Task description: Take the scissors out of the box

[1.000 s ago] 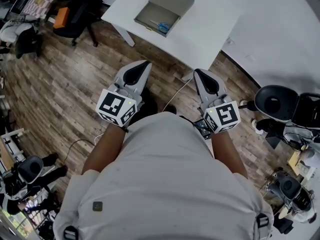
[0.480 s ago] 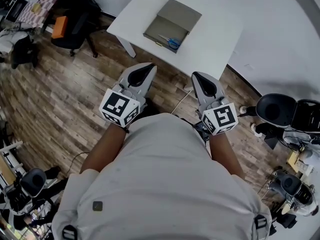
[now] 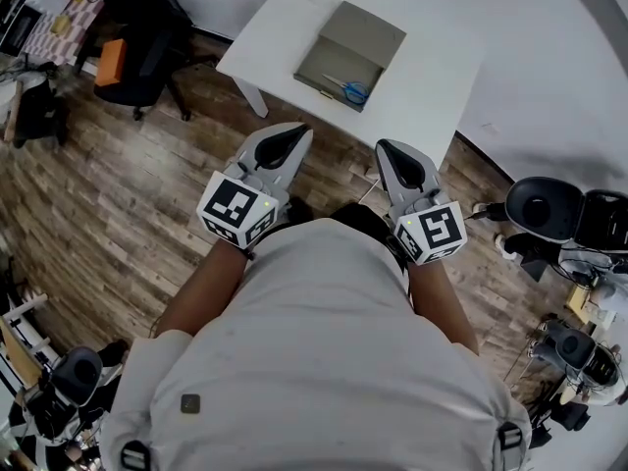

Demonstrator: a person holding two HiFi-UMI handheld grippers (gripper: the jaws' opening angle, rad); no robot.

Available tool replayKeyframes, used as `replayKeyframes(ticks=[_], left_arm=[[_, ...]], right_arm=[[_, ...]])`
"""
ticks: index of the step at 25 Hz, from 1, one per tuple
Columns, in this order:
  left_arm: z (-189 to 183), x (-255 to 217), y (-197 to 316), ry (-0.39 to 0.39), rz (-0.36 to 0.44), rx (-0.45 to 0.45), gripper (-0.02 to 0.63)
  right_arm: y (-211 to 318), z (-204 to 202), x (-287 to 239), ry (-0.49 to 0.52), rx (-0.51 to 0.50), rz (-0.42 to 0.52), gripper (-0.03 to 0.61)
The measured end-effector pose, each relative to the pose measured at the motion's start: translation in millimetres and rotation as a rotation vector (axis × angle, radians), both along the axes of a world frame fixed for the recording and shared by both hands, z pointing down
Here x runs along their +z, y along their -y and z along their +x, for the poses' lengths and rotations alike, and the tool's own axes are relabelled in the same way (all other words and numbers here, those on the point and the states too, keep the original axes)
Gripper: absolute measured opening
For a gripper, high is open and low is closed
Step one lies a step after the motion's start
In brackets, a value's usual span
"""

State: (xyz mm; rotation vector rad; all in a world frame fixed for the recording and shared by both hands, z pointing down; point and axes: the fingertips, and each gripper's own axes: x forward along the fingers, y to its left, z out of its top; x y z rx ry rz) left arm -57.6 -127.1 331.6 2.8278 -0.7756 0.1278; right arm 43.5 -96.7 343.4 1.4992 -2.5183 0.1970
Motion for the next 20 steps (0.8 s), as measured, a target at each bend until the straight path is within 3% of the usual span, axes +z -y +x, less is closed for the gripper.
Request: replayKeyframes(ticks=[10, 20], left_arm=[[-0.4, 11.8, 33.8, 0.016, -0.016, -0.018, 0.002], [9.2, 22.7, 89.8, 0.036, -0.049, -0.079, 0.002]], right_arm=[[36.9, 3.6, 14.2, 0.004, -0.016, -0.023, 0.011], [108.1, 18.2, 30.6, -0.028, -0.087, -0.066, 0.011]])
